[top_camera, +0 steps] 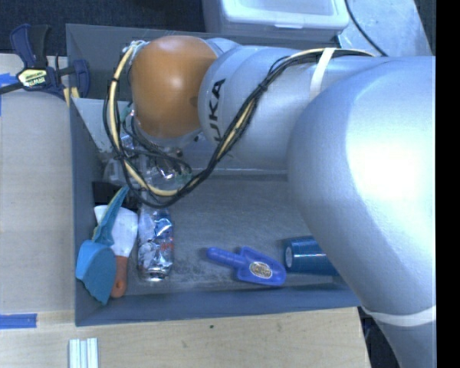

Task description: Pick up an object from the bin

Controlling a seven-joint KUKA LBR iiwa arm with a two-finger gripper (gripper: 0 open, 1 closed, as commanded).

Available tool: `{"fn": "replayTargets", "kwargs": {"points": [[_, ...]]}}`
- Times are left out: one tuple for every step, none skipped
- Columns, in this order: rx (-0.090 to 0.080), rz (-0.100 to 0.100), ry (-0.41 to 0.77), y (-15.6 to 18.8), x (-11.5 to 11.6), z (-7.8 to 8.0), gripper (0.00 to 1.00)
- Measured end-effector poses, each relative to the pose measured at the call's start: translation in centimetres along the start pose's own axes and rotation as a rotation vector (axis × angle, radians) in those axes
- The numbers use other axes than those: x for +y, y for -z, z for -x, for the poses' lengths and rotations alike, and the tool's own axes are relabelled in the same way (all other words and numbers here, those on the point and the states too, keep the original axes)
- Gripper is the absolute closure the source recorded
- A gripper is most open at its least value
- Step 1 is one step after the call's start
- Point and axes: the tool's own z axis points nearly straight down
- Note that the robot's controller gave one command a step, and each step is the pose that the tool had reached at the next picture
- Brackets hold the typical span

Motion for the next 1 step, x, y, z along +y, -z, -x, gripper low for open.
{"fn": "replayTargets", "kwargs": {"points": [[-0.037,-0.003,0.12,-2.94,-0.69,0.81,0.0]]}}
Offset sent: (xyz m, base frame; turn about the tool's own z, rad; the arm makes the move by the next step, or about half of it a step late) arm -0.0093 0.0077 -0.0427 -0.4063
